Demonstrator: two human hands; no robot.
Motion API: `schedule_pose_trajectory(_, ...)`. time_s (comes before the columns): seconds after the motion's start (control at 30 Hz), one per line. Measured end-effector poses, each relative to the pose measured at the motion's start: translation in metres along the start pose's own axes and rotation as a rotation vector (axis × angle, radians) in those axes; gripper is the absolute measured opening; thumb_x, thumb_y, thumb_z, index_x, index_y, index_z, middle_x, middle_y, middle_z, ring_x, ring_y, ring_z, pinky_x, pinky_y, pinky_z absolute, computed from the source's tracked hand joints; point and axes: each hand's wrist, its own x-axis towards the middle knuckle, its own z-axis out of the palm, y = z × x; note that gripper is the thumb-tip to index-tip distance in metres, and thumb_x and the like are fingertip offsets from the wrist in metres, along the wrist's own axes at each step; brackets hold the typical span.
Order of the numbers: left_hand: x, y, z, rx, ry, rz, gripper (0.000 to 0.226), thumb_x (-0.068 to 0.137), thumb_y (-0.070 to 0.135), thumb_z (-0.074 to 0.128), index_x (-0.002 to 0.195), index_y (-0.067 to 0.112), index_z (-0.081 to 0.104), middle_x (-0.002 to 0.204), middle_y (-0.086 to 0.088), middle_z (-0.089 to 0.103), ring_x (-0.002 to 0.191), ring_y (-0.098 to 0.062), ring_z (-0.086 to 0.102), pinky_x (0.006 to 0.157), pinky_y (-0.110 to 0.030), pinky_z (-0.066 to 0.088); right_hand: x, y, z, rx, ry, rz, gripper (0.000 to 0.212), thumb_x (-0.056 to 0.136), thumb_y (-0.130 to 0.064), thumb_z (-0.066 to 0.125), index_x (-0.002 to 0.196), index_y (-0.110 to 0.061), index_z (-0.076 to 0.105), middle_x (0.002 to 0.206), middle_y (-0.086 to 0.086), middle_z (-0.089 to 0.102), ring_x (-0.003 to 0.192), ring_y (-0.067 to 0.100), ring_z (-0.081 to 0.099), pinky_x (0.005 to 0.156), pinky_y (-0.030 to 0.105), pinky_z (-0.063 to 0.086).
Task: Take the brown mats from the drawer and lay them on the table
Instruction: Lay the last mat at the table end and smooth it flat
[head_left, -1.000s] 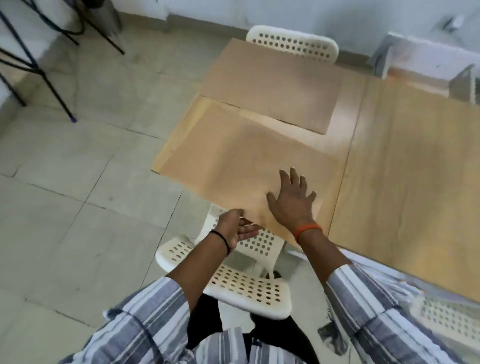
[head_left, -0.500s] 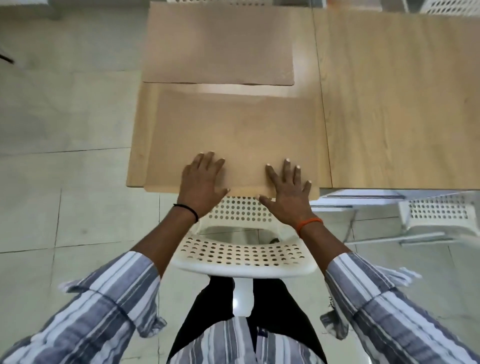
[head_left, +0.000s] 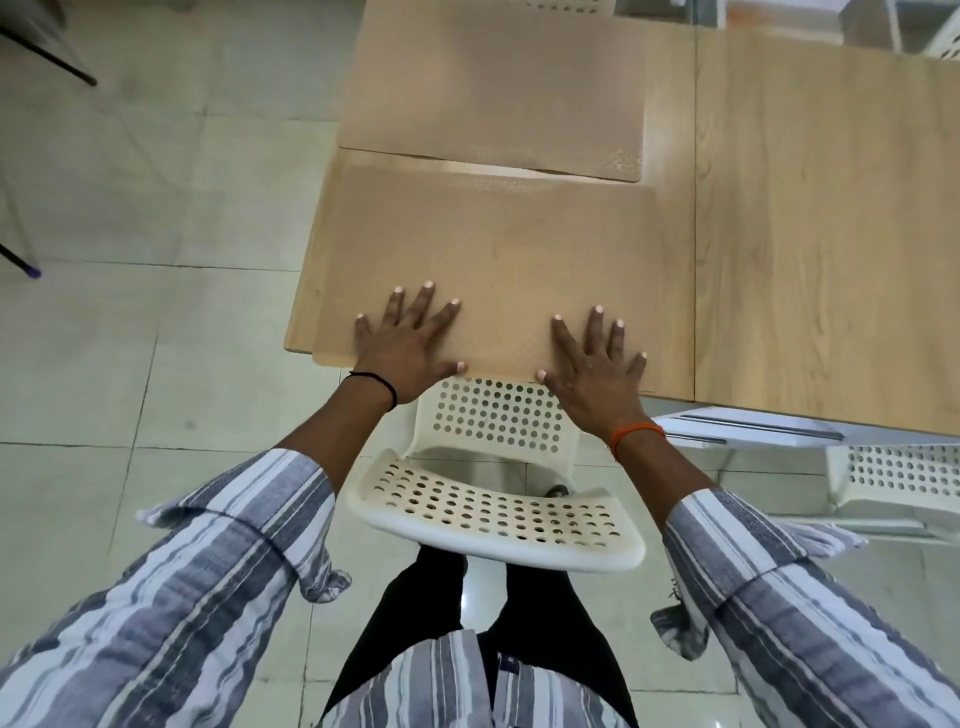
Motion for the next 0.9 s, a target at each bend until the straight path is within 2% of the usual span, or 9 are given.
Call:
schedule_pose_trajectory(0.37,0.011,-0.018,-0.012,-0.029,-0.014,0.029,0.085,0.083,0.073,0.046,0.150,0.050,-0.002,0.162,0.012,-0.014,0.150,-0.025,-0.011,0.112,-0.066,0.011,0.010,-0.019,0.003,0.024,-0.002,0.050,0.077,0.096,-0.062,0.037,0.155,-0.042,-0.007,0.163,0.008,-0.025,0.150,0.038,-0.019,0.114,0.071,0.004)
schedule_pose_trajectory(0.9,0.008,-0.027,-0.009,-0.046,-0.005,0.017,0.086,0.082,0.073,0.047,0.150,0.051,-0.001,0.162,0.013,-0.014,0.150,-0.024,-0.011,0.112,-0.066,0.009,0.007,-0.029,0.005,0.015,-0.005,0.044,0.076,0.097,-0.062,0.036,0.155,-0.041,-0.009,0.162,0.008,-0.027,0.149,0.038,-0.020,0.114,0.071,0.003)
